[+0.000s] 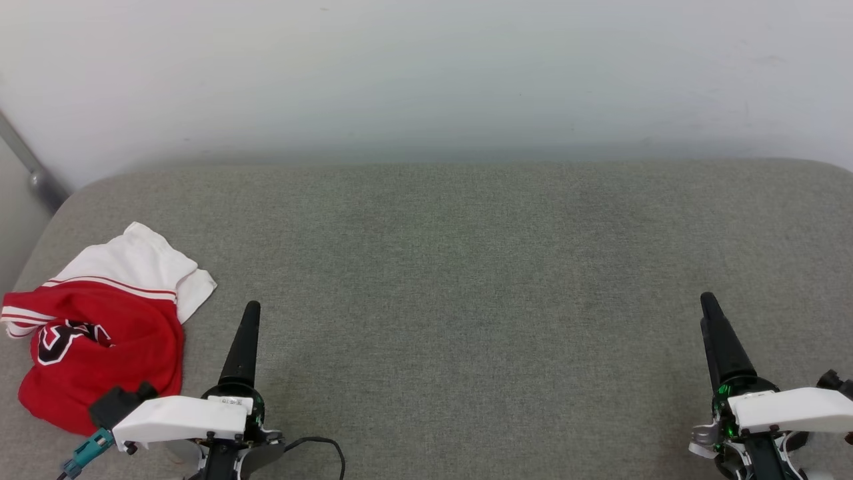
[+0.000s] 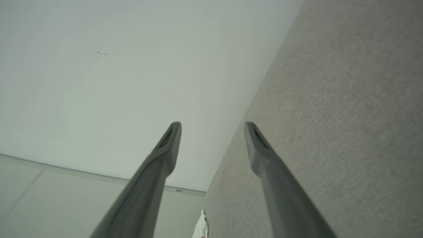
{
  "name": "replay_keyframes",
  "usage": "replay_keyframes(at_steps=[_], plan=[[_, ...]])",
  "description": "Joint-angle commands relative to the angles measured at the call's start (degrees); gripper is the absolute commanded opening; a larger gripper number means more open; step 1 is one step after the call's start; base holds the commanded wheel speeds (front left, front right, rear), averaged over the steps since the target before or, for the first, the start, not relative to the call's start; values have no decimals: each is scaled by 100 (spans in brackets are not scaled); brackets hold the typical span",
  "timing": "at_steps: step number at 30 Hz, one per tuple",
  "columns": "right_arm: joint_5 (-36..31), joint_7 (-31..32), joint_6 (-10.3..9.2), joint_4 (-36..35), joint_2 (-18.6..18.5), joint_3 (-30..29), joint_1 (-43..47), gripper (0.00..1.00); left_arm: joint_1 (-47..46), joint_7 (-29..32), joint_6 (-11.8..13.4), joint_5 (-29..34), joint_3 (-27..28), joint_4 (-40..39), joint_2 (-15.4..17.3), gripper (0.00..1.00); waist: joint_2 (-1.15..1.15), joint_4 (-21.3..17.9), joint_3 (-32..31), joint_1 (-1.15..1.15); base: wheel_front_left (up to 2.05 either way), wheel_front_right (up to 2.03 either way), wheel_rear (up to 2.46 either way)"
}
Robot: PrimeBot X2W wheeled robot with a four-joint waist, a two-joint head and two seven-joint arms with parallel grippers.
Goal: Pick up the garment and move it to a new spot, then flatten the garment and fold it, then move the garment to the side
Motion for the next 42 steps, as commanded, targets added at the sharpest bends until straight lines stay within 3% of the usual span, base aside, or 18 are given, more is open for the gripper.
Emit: replay_keyframes(at_steps=[1,22,42], plan=[[-284,-52,3,-133,-55,7,-43,100,-151,-65,-2,233,-32,-125,20,100,0,3,-2,0,0,0,0],[-3254,-256,3,-283,26,66,76,100,-110,-511,122,2939,-414,-53,25,100,0,45,-30,0,0,0,0],[-5053,-244,3,-495,57,86,150,100,-209,-859,200,4632,-662,67,94,100,0,46,-32,0,0,0,0]])
